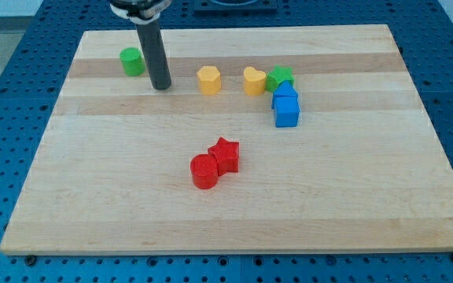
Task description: Slide the hexagon close to the heart
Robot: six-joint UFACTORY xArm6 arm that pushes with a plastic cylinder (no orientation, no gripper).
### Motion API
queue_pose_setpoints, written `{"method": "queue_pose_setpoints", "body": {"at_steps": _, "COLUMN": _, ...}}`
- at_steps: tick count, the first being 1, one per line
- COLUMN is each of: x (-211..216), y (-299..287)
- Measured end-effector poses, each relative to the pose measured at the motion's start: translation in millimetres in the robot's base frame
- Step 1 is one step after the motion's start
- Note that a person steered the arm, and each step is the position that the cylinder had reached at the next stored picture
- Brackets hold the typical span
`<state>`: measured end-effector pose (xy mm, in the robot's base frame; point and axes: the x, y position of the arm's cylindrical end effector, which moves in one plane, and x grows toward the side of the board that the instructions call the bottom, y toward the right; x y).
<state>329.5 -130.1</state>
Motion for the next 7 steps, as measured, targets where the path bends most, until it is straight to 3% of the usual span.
{"method": "queue_pose_setpoints", "body": {"at_steps": 7, "x": 6, "y": 63}}
